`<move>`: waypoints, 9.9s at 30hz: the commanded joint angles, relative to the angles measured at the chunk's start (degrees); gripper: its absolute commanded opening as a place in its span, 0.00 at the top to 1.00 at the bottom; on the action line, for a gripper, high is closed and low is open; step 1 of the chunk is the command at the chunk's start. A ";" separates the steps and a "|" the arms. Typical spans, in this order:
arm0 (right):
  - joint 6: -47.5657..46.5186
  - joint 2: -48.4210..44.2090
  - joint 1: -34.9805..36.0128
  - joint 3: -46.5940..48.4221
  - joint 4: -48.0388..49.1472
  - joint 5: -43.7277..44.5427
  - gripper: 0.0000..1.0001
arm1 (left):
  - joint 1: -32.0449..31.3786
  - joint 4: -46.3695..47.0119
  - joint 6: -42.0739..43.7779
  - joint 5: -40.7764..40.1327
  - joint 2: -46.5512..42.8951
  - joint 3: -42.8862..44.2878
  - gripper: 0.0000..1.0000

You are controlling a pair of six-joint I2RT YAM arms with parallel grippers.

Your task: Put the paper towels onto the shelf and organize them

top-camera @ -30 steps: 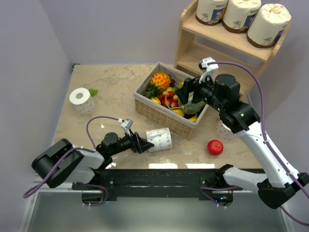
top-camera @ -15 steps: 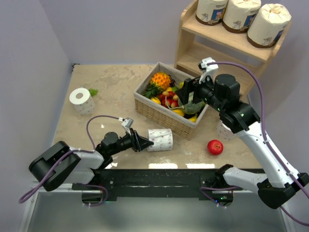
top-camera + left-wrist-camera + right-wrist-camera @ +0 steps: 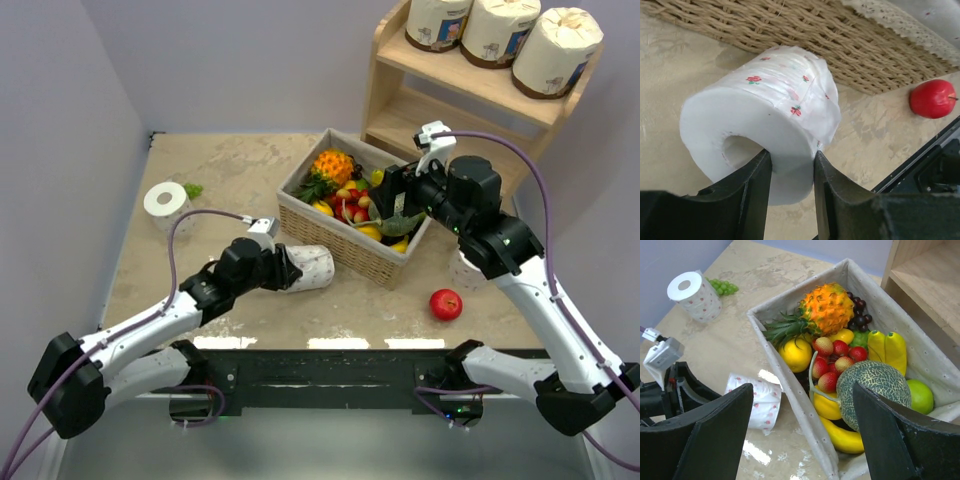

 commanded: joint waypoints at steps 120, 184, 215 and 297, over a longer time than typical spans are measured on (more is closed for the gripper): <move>-14.52 36.32 22.73 46.98 -25.85 30.12 0.67 | 23.72 -13.47 20.49 -23.83 -5.47 19.77 0.03; -32.55 27.45 -18.68 25.65 -6.26 35.23 0.40 | 23.72 -12.42 19.62 -19.08 -5.56 19.33 0.03; 2.15 15.76 -18.50 17.49 -26.36 26.81 0.41 | 23.72 -11.89 18.74 -15.04 -7.05 19.07 0.03; 34.60 13.57 -30.10 -20.15 -8.36 34.35 0.58 | 23.55 -11.54 18.56 -13.90 -8.19 18.63 0.03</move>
